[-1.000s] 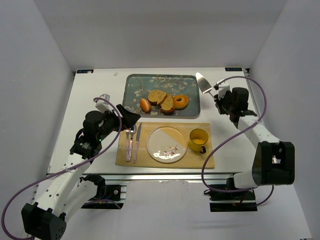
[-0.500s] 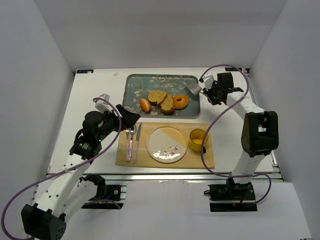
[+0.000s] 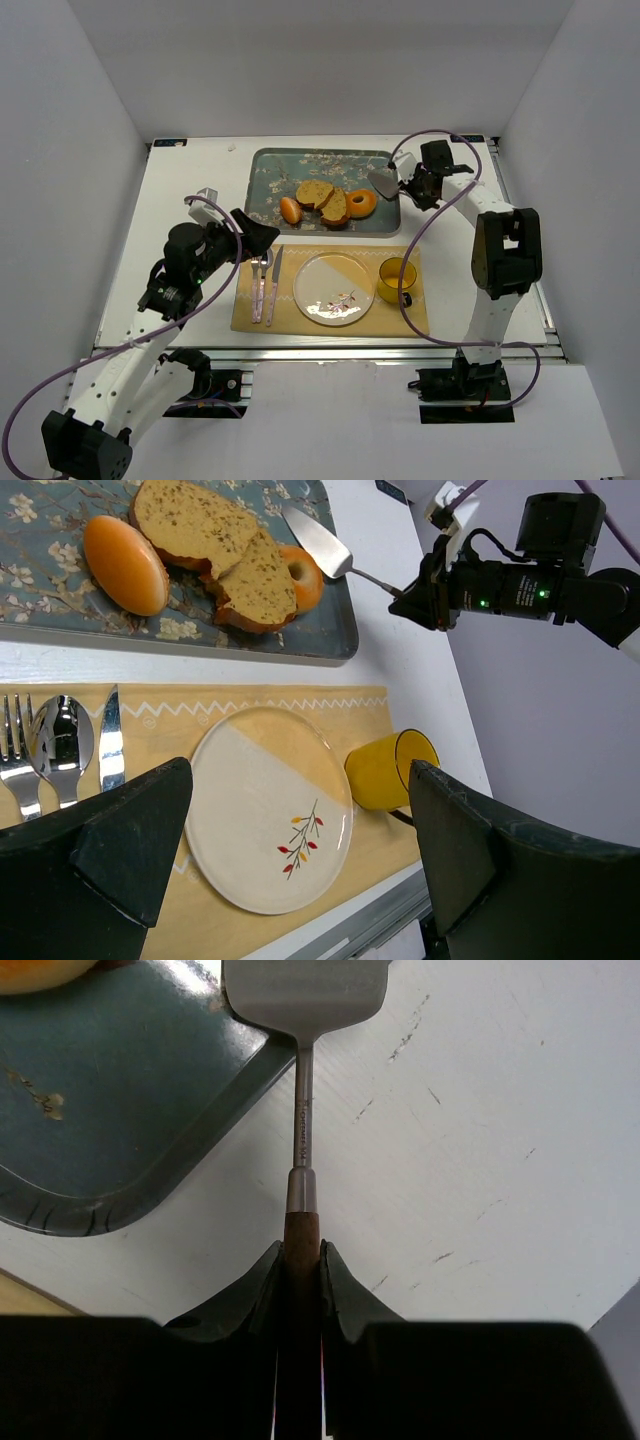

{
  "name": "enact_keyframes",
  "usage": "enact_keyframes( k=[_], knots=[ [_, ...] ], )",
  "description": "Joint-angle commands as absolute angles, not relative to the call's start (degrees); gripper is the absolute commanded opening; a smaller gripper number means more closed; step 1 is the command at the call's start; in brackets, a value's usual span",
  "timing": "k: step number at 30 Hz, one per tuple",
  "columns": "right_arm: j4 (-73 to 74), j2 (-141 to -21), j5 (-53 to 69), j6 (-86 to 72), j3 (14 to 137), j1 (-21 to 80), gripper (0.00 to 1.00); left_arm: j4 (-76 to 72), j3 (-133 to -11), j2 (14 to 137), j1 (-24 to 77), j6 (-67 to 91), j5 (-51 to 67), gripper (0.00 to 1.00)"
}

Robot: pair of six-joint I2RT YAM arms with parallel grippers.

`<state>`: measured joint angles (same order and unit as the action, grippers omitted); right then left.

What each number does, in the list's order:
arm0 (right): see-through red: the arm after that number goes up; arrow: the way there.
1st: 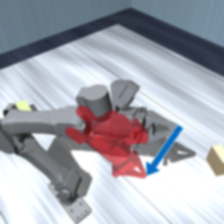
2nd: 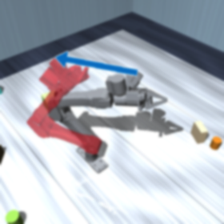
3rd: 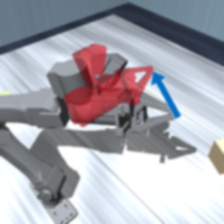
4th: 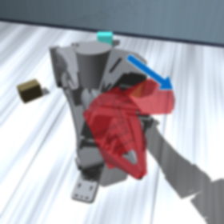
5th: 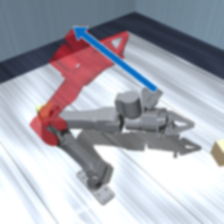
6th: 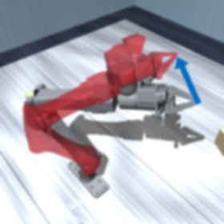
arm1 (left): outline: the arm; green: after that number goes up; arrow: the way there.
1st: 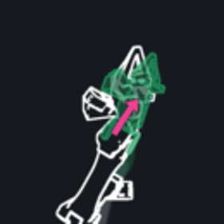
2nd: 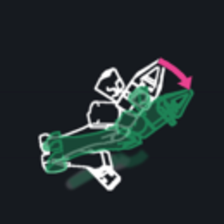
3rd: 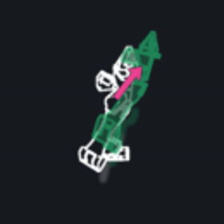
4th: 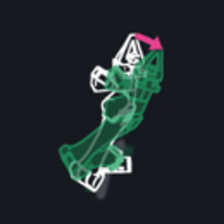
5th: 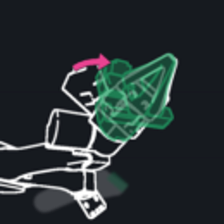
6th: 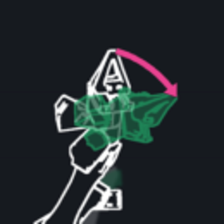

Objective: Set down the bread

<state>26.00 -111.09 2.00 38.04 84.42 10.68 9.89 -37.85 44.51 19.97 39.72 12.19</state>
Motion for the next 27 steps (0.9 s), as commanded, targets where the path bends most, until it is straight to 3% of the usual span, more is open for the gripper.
enact_keyframes(
  k=[1, 11, 27],
  knots=[
    [24.5, -109.7, 0.3, 41.5, 83.6, 11.0, 0.0, 9.7, -37.9, 43.2, 19.6, 39.6, 11.0, 0.98],
    [15.0, -103.4, -1.1, 45.9, 67.5, 13.5, 0.0, 9.7, -38.0, 43.2, 19.6, 39.7, 11.3, 0.98],
    [14.5, -98.3, 3.8, 46.0, 64.4, 16.2, 0.0, 10.0, -37.3, 41.7, 19.6, 40.6, 11.3, 0.98]
  ],
)
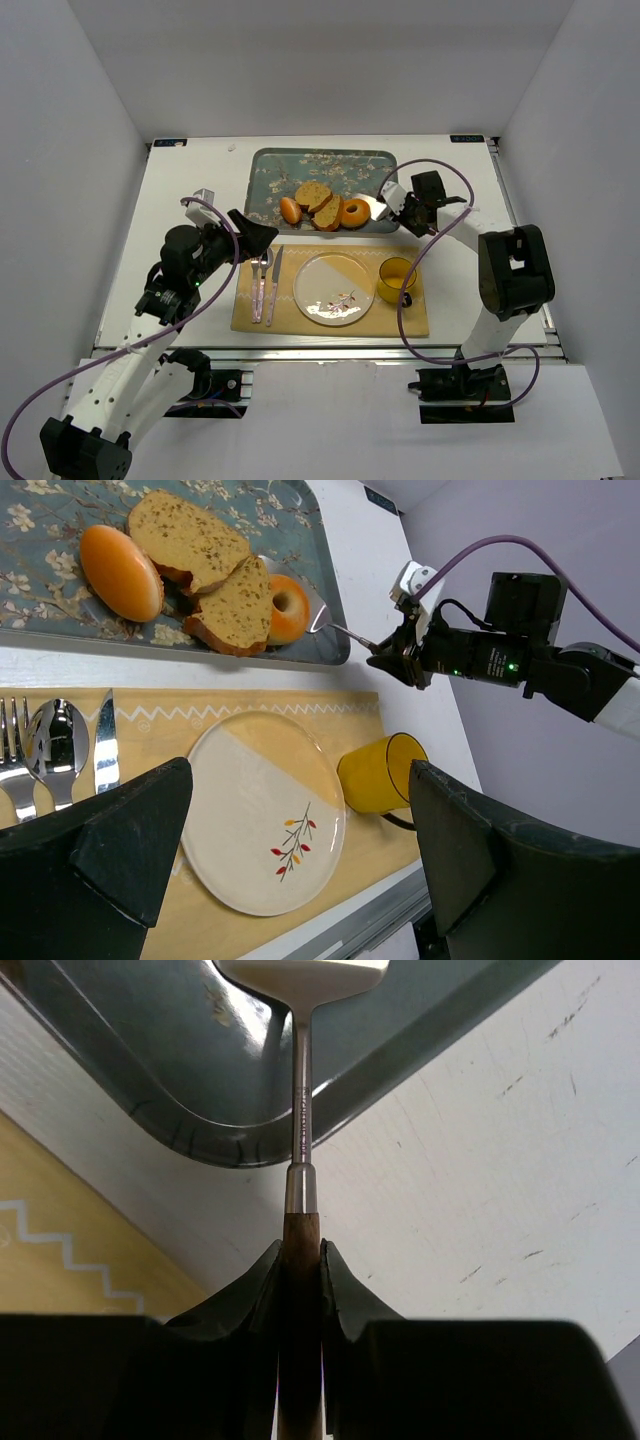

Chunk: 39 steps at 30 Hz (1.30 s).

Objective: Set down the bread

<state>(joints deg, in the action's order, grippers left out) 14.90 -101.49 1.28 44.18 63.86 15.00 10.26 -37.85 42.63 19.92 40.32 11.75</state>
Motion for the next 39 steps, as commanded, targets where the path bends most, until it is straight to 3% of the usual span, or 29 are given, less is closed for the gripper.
enact_keyframes(
  k=[1, 21, 39],
  knots=[
    [14.8, -98.2, 3.9, 47.0, 64.7, 16.3, 0.0, 10.0, -37.4, 41.7, 19.6, 40.6, 11.3, 0.98],
    [24.1, -101.2, 8.0, 58.6, 70.2, 16.5, 0.0, 11.1, -36.6, 40.1, 19.6, 40.6, 10.7, 0.98],
    [28.8, -107.9, 14.3, 56.3, 76.5, 15.2, 0.0, 11.3, -37.5, 40.6, 19.5, 40.5, 10.5, 0.98]
  ],
)
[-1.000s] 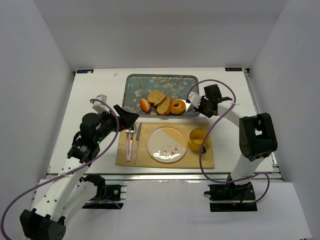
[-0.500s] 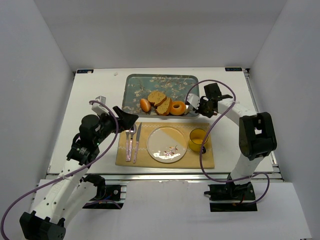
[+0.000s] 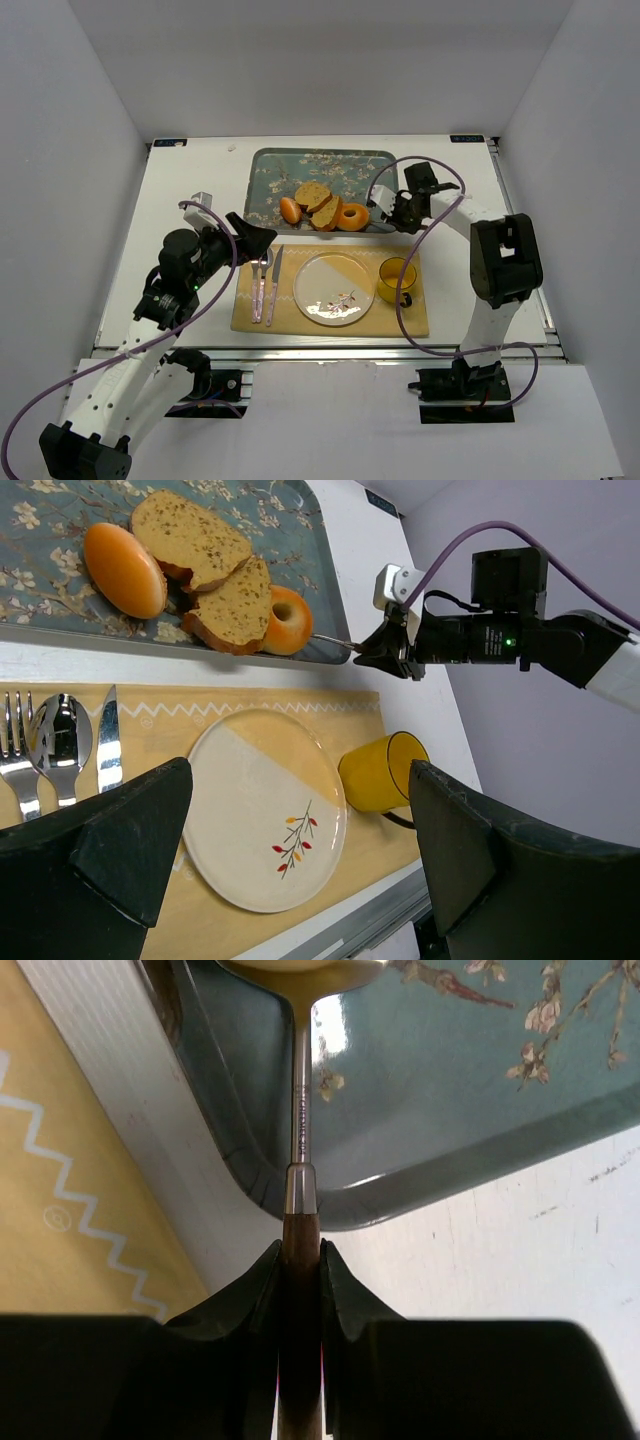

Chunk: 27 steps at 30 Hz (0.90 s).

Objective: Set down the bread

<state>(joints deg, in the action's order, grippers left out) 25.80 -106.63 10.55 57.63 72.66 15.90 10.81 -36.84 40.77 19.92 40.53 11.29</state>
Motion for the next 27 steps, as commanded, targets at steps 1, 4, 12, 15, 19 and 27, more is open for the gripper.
enact_keyframes(
  k=[1, 4, 12, 15, 19, 27],
  knots=[
    [30.4, -107.9, 14.6, 55.1, 76.6, 14.9, 0.0, 11.5, -37.6, 40.5, 19.6, 40.5, 10.5, 0.98],
    [31.9, -109.9, 15.9, 53.2, 79.8, 13.0, 0.0, 11.6, -37.6, 40.4, 19.5, 40.5, 10.5, 0.98],
    [36.3, -112.2, 19.9, 49.4, 84.0, 9.4, 0.0, 10.5, -37.8, 41.4, 19.5, 40.6, 11.0, 0.98],
    [36.8, -112.5, 20.9, 48.3, 85.1, 8.2, 0.0, 10.3, -38.1, 41.8, 19.6, 40.5, 11.2, 0.98],
    [37.4, -112.0, 22.8, 47.4, 86.0, 6.4, 0.0, 10.1, -38.6, 42.5, 19.5, 40.3, 11.3, 0.98],
    [38.4, -112.1, 23.3, 46.9, 86.2, 4.7, 0.0, 9.2, -38.7, 43.2, 19.5, 40.4, 11.9, 0.98]
  ],
)
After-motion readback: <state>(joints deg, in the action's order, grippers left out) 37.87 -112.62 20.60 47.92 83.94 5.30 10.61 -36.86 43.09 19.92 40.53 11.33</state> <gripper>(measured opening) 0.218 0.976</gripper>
